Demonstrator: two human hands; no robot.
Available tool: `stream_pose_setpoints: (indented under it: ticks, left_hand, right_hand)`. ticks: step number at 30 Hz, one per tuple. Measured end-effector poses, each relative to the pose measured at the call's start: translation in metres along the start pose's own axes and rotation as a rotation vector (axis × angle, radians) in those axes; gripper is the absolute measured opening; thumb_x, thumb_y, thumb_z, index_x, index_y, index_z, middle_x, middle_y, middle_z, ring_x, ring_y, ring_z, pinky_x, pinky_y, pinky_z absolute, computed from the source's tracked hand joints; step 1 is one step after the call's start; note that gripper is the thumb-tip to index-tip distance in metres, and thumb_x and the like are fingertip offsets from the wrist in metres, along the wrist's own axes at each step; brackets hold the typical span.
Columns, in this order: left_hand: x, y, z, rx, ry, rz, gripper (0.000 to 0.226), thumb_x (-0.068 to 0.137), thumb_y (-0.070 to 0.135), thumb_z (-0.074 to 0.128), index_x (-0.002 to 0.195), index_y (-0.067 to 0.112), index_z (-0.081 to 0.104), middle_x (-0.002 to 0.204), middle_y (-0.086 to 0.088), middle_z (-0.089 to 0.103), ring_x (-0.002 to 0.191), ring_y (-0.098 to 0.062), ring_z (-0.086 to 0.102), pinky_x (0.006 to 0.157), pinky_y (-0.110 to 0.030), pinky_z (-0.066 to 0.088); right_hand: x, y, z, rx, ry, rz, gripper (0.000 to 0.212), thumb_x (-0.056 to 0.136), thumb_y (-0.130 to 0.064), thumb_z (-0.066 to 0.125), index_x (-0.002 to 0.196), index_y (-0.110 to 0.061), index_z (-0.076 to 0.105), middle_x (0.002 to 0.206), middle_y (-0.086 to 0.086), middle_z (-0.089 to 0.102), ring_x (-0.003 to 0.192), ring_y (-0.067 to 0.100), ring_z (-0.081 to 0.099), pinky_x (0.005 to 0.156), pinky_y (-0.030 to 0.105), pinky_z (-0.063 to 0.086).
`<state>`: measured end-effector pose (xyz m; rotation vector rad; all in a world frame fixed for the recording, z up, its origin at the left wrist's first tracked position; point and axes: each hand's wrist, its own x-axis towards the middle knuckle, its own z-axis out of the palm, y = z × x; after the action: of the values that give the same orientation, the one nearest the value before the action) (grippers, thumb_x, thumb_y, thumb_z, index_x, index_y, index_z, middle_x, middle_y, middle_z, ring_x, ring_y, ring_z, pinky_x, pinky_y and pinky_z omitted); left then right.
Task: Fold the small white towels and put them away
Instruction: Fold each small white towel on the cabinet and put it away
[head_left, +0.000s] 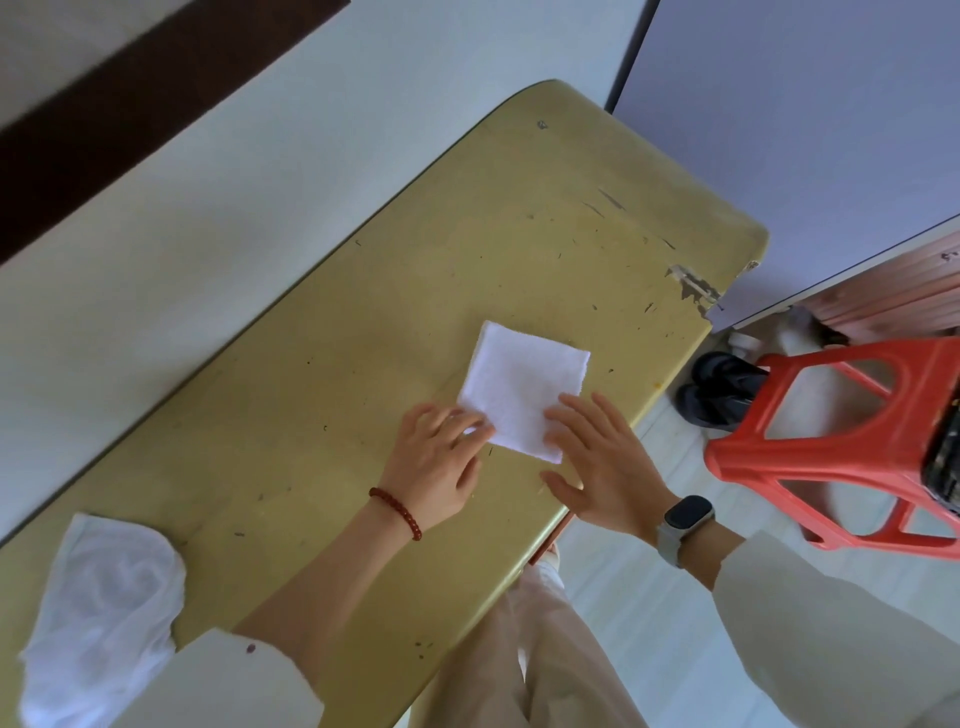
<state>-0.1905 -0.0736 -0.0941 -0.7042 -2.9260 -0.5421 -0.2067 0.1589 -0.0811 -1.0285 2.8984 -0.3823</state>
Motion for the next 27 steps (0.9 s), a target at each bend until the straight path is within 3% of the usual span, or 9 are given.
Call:
stream_pose_setpoints:
  ticks: [5,8,11,13,16,19,22,24,27]
  left_hand:
    - [-0.006,0.014,0.003,-0.014,0.020,-0.092,0.026,0.075,0.020,0.049,0.098,0.021,0.061,0.095,0.005,0.061,0.084,-0.018,0.054,0.081,-0.031,0.031]
    - [-0.008,0.024,0.000,0.057,-0.014,-0.167,0.023,0.067,0.022,0.066,0.089,0.021,0.066,0.086,0.004,0.062,0.075,-0.020,0.059,0.080,-0.032,0.030]
    - [-0.007,0.037,-0.008,0.099,-0.069,-0.280,0.025,0.054,0.027,0.078,0.074,0.020,0.065,0.072,0.004,0.061,0.068,-0.020,0.060,0.076,-0.033,0.029]
    - [-0.008,0.048,-0.017,0.080,-0.059,-0.343,0.011,0.060,0.026,0.068,0.066,0.020,0.061,0.067,0.005,0.059,0.066,-0.021,0.059,0.074,-0.032,0.030]
    - [-0.010,0.073,-0.044,-0.245,0.133,-0.559,0.033,0.065,0.038,0.044,0.075,0.014,0.066,0.079,0.004,0.064,0.077,-0.017,0.059,0.075,-0.030,0.041]
    - [-0.027,0.111,-0.090,-0.607,0.337,-0.795,0.051,0.061,0.051,0.041,0.086,0.014,0.065,0.088,0.005,0.060,0.086,-0.012,0.054,0.080,-0.025,0.041]
    - [-0.068,0.154,-0.134,-0.692,0.496,-0.833,0.031,0.064,0.053,0.043,0.074,0.026,0.054,0.072,0.003,0.055,0.068,-0.013,0.050,0.062,-0.022,0.040]
    - [-0.106,0.180,-0.157,-0.664,0.600,-0.904,0.028,0.065,0.054,0.044,0.076,0.030,0.053,0.071,-0.003,0.054,0.066,-0.013,0.047,0.060,-0.024,0.039]
    - [-0.173,0.215,-0.189,-0.607,0.737,-1.017,0.015,0.075,0.044,0.048,0.081,0.031,0.054,0.074,0.000,0.055,0.064,-0.003,0.049,0.061,-0.016,0.039]
  right_hand:
    - [0.004,-0.004,0.011,-0.016,0.100,-0.046,0.008,0.084,-0.018,0.052,0.085,-0.012,0.058,0.101,0.007,0.064,0.103,0.029,0.059,0.098,0.038,0.036]
    - [0.010,-0.010,0.005,-0.042,0.134,-0.060,0.004,0.078,-0.006,0.057,0.080,-0.009,0.059,0.092,0.006,0.065,0.094,0.029,0.063,0.091,0.037,0.039]
    - [0.010,-0.018,-0.011,0.040,0.107,-0.112,0.008,0.085,-0.008,0.045,0.084,-0.012,0.052,0.088,0.004,0.064,0.090,0.025,0.063,0.091,0.036,0.038]
    - [0.008,-0.023,-0.031,0.156,0.046,-0.124,0.014,0.090,-0.013,0.035,0.087,-0.012,0.049,0.083,0.004,0.063,0.080,0.024,0.063,0.089,0.033,0.040]
    - [0.000,-0.029,-0.075,0.406,0.021,0.058,0.021,0.094,-0.016,0.034,0.092,-0.006,0.053,0.078,0.008,0.061,0.069,0.027,0.058,0.070,0.029,0.043]
    - [-0.010,-0.043,-0.112,0.744,-0.017,0.232,0.009,0.095,-0.011,0.041,0.097,-0.013,0.049,0.081,-0.005,0.057,0.072,0.010,0.054,0.061,0.018,0.040]
    - [-0.019,-0.079,-0.138,0.968,-0.046,0.144,0.010,0.095,-0.009,0.044,0.099,-0.015,0.051,0.085,-0.004,0.056,0.071,0.001,0.050,0.059,0.008,0.038]
    - [-0.029,-0.113,-0.151,1.100,-0.169,0.064,0.014,0.093,-0.023,0.050,0.105,-0.016,0.054,0.092,-0.004,0.057,0.077,0.000,0.051,0.064,0.007,0.039]
    - [-0.046,-0.167,-0.154,1.181,-0.432,-0.080,0.023,0.082,-0.039,0.055,0.099,-0.024,0.061,0.088,-0.011,0.061,0.080,0.007,0.055,0.075,0.019,0.044]
